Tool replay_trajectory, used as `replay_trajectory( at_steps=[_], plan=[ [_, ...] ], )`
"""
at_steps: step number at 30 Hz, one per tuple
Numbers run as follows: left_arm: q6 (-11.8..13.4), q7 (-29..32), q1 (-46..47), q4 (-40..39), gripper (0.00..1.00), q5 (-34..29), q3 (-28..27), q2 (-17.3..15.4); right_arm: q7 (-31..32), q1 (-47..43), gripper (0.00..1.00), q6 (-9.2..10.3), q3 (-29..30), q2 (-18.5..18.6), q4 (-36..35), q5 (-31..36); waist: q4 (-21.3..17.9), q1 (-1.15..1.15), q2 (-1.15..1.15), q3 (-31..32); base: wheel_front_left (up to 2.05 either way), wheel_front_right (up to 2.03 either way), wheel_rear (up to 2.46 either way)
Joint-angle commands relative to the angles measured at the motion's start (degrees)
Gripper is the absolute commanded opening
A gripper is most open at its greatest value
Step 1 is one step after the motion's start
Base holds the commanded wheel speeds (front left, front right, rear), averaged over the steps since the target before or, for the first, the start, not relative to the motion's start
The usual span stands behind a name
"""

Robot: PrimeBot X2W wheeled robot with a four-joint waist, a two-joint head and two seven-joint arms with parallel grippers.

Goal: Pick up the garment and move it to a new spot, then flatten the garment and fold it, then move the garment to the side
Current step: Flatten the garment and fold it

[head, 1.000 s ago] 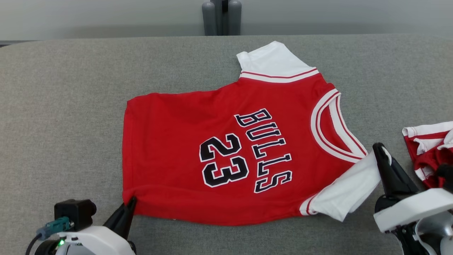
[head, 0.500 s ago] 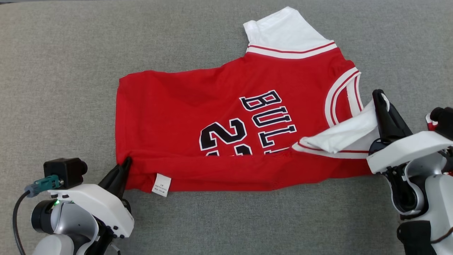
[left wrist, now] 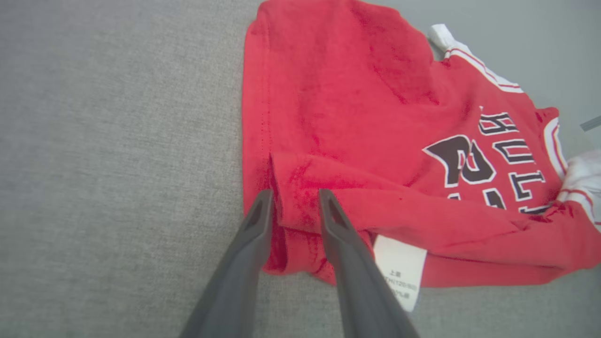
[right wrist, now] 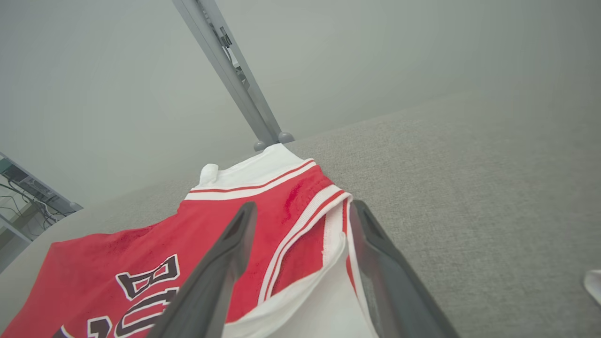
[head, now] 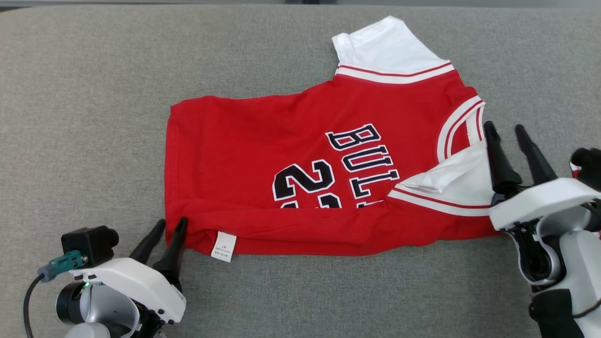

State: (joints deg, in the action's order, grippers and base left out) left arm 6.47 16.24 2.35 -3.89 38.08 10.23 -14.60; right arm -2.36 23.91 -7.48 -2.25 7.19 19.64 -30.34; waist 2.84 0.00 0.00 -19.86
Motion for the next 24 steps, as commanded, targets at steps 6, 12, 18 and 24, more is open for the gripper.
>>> replay_trajectory(
  at_steps=[6,12,18,24],
  plan=[
    [2.0,-8.5,0.4,-0.8,1.00,-3.6,-2.1,1.3,-6.0,-4.6,1.00,-0.04,3.5,1.3,-4.3,4.0,0.2,0.00,0.00,2.8,0.00,0.00,0.00],
    [4.0,-16.9,3.1,-1.3,1.00,-9.6,-2.4,1.8,-8.8,-9.3,1.00,-0.04,5.5,0.9,-10.6,11.8,-0.7,0.00,0.00,4.8,0.00,0.00,0.00],
    [5.1,-24.5,6.2,1.8,1.00,-14.1,-1.5,2.4,-8.7,-14.7,1.00,-0.04,5.7,-0.3,-15.3,18.9,-1.6,0.00,0.00,6.8,0.00,0.00,0.00],
    [5.1,-28.0,5.2,6.0,1.00,-15.9,-0.3,3.1,-8.4,-19.5,1.00,-0.03,6.0,-1.5,-17.5,22.3,-2.4,0.00,0.00,9.0,0.00,0.00,0.00]
  ],
)
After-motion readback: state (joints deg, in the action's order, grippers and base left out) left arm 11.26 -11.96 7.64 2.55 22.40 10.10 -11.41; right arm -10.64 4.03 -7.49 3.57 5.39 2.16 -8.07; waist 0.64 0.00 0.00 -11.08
